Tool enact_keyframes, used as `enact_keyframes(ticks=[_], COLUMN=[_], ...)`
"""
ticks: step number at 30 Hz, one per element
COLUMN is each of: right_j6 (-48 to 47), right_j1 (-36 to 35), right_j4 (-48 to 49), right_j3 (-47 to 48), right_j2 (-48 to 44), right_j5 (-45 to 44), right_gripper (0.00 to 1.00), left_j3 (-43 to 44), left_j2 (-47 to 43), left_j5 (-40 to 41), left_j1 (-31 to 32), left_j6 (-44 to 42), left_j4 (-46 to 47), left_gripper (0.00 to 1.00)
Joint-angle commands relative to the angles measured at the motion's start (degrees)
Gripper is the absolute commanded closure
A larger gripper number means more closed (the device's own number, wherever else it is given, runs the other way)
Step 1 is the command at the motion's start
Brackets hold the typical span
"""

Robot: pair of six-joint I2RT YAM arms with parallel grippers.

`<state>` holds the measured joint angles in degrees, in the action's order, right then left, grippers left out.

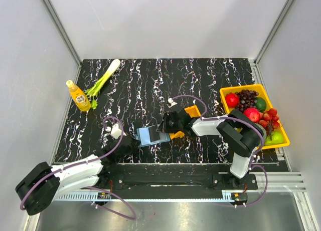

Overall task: Put the credit cards into the card holder
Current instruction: Insert the credit card into the card holder.

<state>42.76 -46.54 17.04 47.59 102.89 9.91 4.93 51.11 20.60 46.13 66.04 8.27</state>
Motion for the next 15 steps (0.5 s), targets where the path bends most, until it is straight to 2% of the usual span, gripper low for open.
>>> enact_keyframes(ticks=[1,11,15], right_j6=[-3.91,-9.01,-9.37], right_j1=[0.58,3.12,3.39], right_j4=[-6.21,-12.28,-13.87], right_j3=[3.72,6.63,6.37], right_j2=[4.77,3.72,3.46], right_j5=[5.99,5.82,9.23], right_gripper=[1.00,1.00,1.00], left_j3=[0.78,0.61,0.70], left_j2=[-0.93,-1.54,-1.37], left_j5=[0.93,1.46,1.46], left_j1=[0.01,0.01,0.01], left_j6=[-0.12,0.14,0.23], left_j4=[-0.80,-1.07,-1.15], left_gripper=[1.00,1.00,1.00])
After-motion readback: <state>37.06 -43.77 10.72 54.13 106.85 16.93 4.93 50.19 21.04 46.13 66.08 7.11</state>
